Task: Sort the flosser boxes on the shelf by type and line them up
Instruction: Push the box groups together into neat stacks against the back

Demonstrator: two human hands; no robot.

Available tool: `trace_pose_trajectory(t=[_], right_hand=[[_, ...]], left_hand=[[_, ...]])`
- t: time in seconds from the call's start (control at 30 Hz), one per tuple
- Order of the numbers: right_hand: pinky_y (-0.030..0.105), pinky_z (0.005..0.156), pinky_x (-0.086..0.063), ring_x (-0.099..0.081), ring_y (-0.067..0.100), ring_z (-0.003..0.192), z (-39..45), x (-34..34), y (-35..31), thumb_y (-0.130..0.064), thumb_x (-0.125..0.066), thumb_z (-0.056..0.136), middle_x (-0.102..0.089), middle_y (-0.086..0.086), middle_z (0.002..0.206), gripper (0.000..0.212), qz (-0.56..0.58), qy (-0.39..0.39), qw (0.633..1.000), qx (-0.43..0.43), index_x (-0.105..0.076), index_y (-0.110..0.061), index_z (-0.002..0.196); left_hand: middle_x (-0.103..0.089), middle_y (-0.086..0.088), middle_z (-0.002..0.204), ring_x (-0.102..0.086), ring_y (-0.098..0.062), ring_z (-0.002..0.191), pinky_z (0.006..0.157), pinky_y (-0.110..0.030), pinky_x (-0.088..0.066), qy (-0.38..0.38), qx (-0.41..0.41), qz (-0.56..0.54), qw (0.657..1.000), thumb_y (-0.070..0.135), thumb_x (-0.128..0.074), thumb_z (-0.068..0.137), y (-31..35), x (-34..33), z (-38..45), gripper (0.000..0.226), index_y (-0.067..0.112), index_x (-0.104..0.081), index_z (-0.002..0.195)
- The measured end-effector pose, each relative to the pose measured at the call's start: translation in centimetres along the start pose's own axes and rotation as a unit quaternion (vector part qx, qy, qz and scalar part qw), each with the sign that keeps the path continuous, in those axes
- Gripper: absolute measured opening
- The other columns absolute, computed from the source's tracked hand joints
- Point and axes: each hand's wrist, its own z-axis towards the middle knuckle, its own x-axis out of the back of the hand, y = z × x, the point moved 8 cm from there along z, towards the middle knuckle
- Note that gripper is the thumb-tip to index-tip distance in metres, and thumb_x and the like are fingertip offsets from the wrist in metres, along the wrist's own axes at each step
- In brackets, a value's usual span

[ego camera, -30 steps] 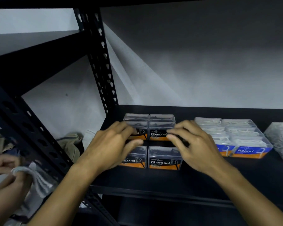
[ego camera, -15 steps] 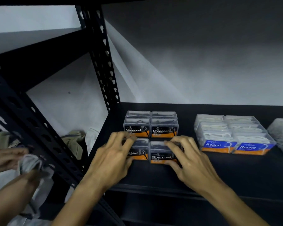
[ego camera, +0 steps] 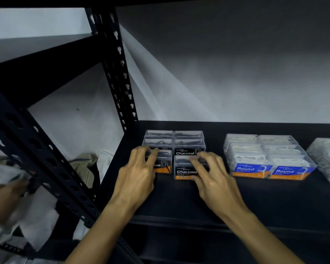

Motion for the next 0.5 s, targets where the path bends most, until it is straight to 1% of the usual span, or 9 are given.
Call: trace_pose_trajectory(t=[0.07, 0.13, 0.33, 0.4, 0.5], right_hand=[[0.026, 0.054, -0.054, -0.047, 0.024, 0.115, 0.0, 0.0, 0.0, -0.014, -0.082, 0.068, -0.056, 0.011, 0.118, 0.051, -0.001, 0.009, 1.0, -0.006, -0.064, -0.007, 0.115], [0.027, 0.058, -0.056, -0.048, 0.024, 0.116, -0.1, -0.1, 0.1, -0.014, -0.082, 0.069, -0.058, 0.011, 0.118, 0.05, -0.002, 0.013, 1.0, -0.009, -0.064, -0.007, 0.116], [0.029, 0.065, -0.057, -0.049, 0.025, 0.116, 0.0, -0.7, 0.6, -0.014, -0.08, 0.072, -0.058, 0.01, 0.118, 0.049, -0.003, 0.016, 1.0, -0.017, -0.064, -0.008, 0.118], [0.031, 0.066, -0.058, -0.049, 0.026, 0.116, 0.0, -0.9, 0.7, -0.014, -0.08, 0.072, -0.057, 0.011, 0.119, 0.049, -0.002, 0.015, 1.0, -0.019, -0.063, -0.008, 0.118], [0.031, 0.063, -0.058, -0.048, 0.026, 0.116, 0.1, -1.0, 0.8, -0.015, -0.079, 0.073, -0.055, 0.01, 0.12, 0.05, -0.003, 0.014, 1.0, -0.022, -0.062, -0.01, 0.119]], left_hand=[[-0.052, -0.009, 0.123, -0.053, -0.024, 0.112, 0.04, -0.029, -0.051, 0.005, 0.001, -0.005, 1.0, 0.01, -0.084, 0.067, -0.1, -0.1, 0.1, 0.066, 0.009, -0.057, 0.127], [-0.053, -0.008, 0.123, -0.051, -0.023, 0.113, 0.04, -0.028, -0.052, 0.008, 0.003, -0.008, 1.0, 0.011, -0.084, 0.067, -0.1, -0.2, 0.1, 0.064, 0.009, -0.058, 0.126], [-0.051, -0.008, 0.124, -0.049, -0.023, 0.116, 0.04, -0.03, -0.053, 0.008, 0.006, -0.016, 1.0, 0.011, -0.082, 0.069, -0.2, -0.4, 0.3, 0.061, 0.009, -0.057, 0.125], [-0.052, -0.008, 0.124, -0.049, -0.023, 0.116, 0.039, -0.03, -0.052, 0.01, 0.006, -0.017, 1.0, 0.01, -0.083, 0.068, -0.2, -0.4, 0.4, 0.062, 0.009, -0.058, 0.125], [-0.052, -0.009, 0.124, -0.049, -0.024, 0.116, 0.039, -0.03, -0.052, 0.011, 0.006, -0.017, 1.0, 0.01, -0.083, 0.067, -0.2, -0.4, 0.4, 0.062, 0.009, -0.058, 0.124]])
